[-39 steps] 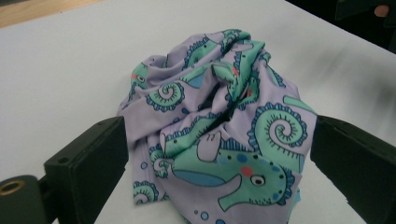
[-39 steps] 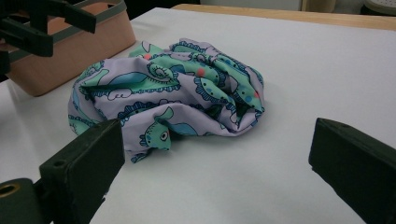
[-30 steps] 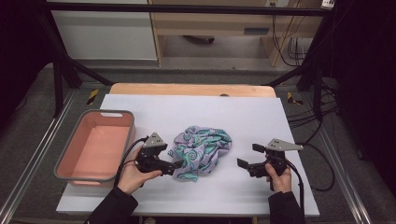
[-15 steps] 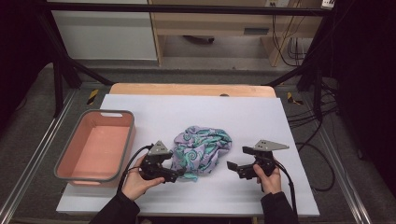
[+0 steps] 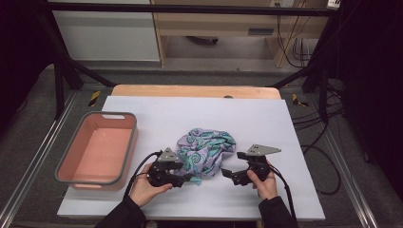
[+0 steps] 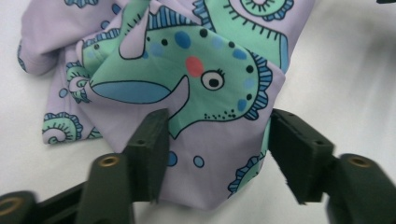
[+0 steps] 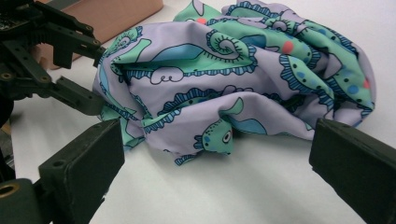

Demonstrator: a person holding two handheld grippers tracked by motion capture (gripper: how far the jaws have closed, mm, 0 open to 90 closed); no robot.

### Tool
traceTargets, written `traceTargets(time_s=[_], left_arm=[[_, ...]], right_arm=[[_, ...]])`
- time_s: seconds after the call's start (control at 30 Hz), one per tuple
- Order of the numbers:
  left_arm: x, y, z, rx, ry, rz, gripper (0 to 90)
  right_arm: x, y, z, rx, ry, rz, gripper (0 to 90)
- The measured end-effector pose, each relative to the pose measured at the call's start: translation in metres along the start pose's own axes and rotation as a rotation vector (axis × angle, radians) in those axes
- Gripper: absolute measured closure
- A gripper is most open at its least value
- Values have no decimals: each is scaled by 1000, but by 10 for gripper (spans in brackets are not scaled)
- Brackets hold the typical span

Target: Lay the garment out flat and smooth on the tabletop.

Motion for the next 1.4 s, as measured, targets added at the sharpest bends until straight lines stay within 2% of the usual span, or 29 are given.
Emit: traceTargets(time_s=[0.13,0.2,0.27,0.3,0.33,0.37,0.4,0.57,0.63,0.7,0.8,0.87,0.9,0.93,1.07,1.17,1.3,1.4], left_arm=[[1,-3,2,-25,-10,-8,504],[2,-4,3,-32,2,3,541],[3,-5,3,-38,-4,3,594],[4,-5,3,-39,-7,7,668],[5,-6,3,-36,-2,16,668],[5,-6,3,-33,-6,20,731],[6,-5,4,-38,-14,18,731],[6,-2,2,-18,-26,41,847],[7,-1,2,-13,-26,44,852],[8,0,1,-8,-33,44,860],[8,2,-1,-11,-33,51,867],[8,4,-2,-15,-27,63,868],[8,5,-3,-14,-28,59,868],[8,7,-4,-11,-25,58,868],[8,15,-7,22,-24,63,870],[9,23,-10,61,-27,67,873],[10,36,-15,109,-29,75,874],[12,39,-17,123,-26,93,874]], right_arm=[[-4,-3,0,-6,4,-3,40],[-6,-5,-1,-9,6,-5,41],[-8,-7,-1,-12,9,-9,41],[-11,-8,-1,-19,17,-2,44],[-11,-8,-1,-19,17,-2,44],[-13,-10,-2,-19,17,6,49],[-13,-10,-2,-19,17,6,49],[-24,-17,-2,-44,38,23,68],[-26,-19,-3,-46,40,32,80],[-29,-21,-3,-42,31,44,129],[-35,-28,-4,-41,29,53,251],[-38,-33,-4,-38,38,71,345],[-38,-33,-4,-38,38,71,345],[-39,-36,-3,-48,48,81,388],[-41,-38,-1,-76,60,88,610],[-35,-29,-3,-81,63,108,813],[-27,-17,-7,-67,55,121,833],[-16,-3,-10,-51,49,163,833]])
Point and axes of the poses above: each handheld gripper's, and its own axes: y roughly backward along the jaws, z roughly out of its underside, x roughly to its right, the point moved 2 cm from there along -y, roughly forward along the jaws, and after that the axes turned 11 degrees about z, right-handed, at the moved point
